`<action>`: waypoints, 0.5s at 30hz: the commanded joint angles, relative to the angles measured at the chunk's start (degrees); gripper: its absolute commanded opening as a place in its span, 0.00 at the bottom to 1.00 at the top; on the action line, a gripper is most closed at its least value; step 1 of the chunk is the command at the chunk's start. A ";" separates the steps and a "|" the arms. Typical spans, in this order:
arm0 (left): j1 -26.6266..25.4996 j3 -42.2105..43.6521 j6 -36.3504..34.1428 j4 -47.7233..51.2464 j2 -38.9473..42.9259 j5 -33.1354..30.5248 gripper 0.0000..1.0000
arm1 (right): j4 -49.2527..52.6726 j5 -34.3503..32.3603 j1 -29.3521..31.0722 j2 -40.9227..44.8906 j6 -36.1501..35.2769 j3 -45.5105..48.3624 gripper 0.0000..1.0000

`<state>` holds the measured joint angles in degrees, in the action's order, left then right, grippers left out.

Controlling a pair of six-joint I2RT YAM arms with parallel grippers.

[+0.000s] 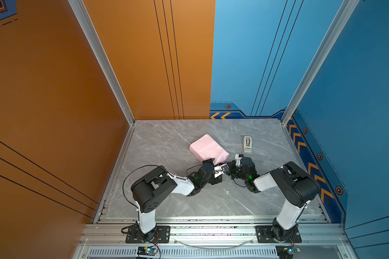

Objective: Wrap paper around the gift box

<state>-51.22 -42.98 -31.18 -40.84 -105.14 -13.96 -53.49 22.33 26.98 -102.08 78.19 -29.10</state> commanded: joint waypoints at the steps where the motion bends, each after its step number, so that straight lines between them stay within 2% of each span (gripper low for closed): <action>1: -1.18 2.34 5.86 0.40 -2.44 -4.38 0.99 | 1.02 0.44 -0.36 1.37 -1.20 -0.89 0.00; 6: -0.74 2.54 7.10 -5.51 -6.17 -5.63 0.96 | 1.02 0.48 -0.43 1.59 -1.20 -0.52 0.00; 9: -0.08 2.97 7.97 -8.78 -8.65 -5.12 0.89 | 1.11 0.33 -0.44 1.92 -1.20 -0.51 0.00; 11: 0.00 2.99 7.75 -10.51 -10.23 -5.18 0.88 | 1.11 0.35 -0.44 1.99 -1.20 -0.52 0.00; 12: 0.01 3.09 7.61 -11.03 -10.78 -5.11 0.81 | 1.13 0.35 -0.44 1.98 -1.20 -0.58 0.00; 15: 0.22 3.67 7.64 -11.92 -11.58 -5.16 0.72 | 1.20 0.35 -0.44 2.04 -1.11 -0.60 0.00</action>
<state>-51.57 -41.93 -26.61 -58.96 -112.77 -20.93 -53.58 22.31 26.55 -101.32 78.15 -29.19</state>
